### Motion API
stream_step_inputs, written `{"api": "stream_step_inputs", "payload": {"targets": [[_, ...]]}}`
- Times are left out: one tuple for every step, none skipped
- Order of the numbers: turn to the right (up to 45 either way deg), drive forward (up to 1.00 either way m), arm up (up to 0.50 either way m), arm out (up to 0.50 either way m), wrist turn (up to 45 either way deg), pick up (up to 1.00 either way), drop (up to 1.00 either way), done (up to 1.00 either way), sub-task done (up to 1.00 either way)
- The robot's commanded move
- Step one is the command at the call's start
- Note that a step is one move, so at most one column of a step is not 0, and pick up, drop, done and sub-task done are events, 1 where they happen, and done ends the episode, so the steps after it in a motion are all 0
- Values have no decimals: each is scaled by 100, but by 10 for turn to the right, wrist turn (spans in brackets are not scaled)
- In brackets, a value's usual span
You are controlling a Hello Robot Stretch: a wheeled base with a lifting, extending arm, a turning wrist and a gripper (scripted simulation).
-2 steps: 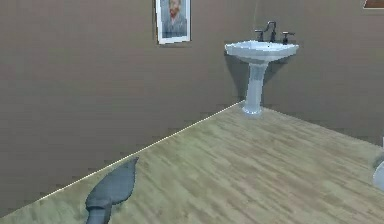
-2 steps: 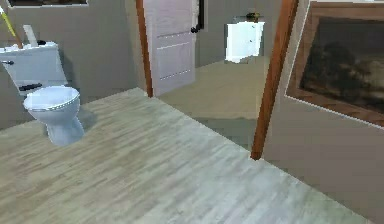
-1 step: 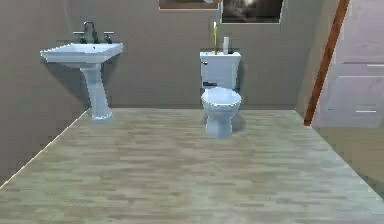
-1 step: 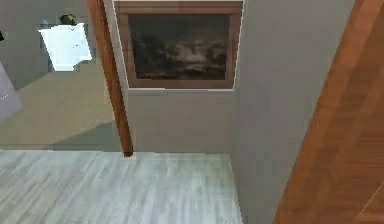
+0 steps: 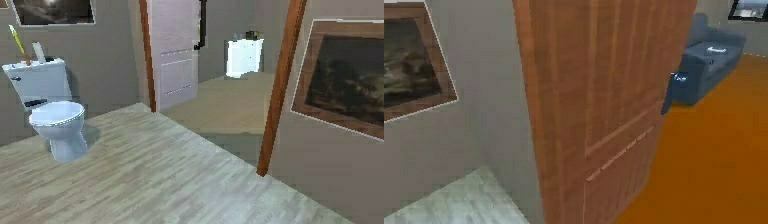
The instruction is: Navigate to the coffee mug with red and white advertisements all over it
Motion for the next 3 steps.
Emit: {"api": "stream_step_inputs", "payload": {"targets": [[0, 100, 0, 0, 0, 0, 0, 0, 0], [0, 25, 0, 0, 0, 0, 0, 0, 0], [0, 45, 0, 0, 0, 0, 0, 0, 0]]}}
